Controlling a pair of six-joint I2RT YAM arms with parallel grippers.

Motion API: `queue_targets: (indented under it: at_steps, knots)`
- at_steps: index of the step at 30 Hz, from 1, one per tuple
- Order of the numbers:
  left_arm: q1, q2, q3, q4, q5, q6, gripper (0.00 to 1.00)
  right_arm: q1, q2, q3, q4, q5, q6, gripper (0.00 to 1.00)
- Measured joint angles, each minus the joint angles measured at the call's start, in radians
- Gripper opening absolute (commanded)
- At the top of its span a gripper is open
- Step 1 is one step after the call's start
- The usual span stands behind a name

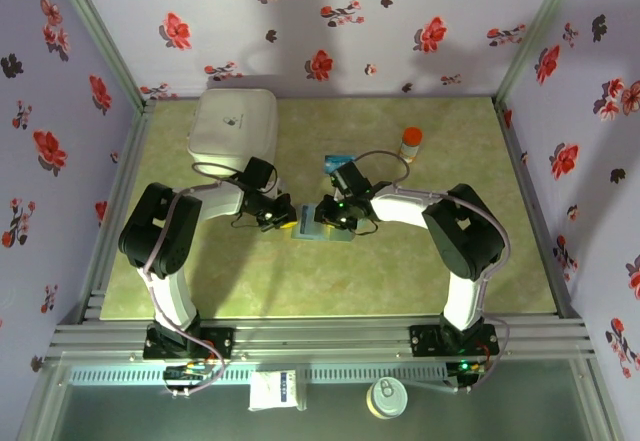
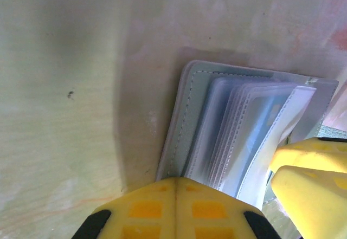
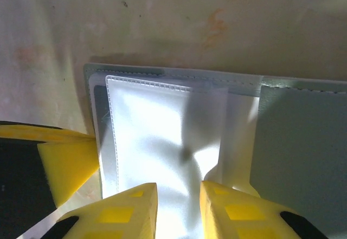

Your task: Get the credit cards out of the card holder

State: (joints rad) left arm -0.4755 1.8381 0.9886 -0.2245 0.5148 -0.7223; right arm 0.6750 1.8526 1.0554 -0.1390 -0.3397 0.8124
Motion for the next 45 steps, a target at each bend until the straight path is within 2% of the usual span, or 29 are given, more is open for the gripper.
queue_targets:
  at_steps: [8,22,27,45]
  knots:
    - [-0.004,-0.003,0.015,-0.027,-0.018,0.000,0.00,-0.007,-0.005,-0.010,0.000,0.000,0.000,0.26]
    - [-0.030,-0.078,0.076,-0.056,-0.017,-0.039,0.19,-0.013,-0.007,-0.028,0.008,0.000,0.000,0.25]
    - [-0.058,-0.064,0.096,-0.038,0.003,-0.058,0.22,-0.013,-0.007,-0.029,0.008,0.000,0.000,0.25]
    - [-0.085,0.008,0.103,-0.019,0.010,-0.076,0.22,-0.013,-0.021,-0.043,0.008,0.000,0.000,0.25]
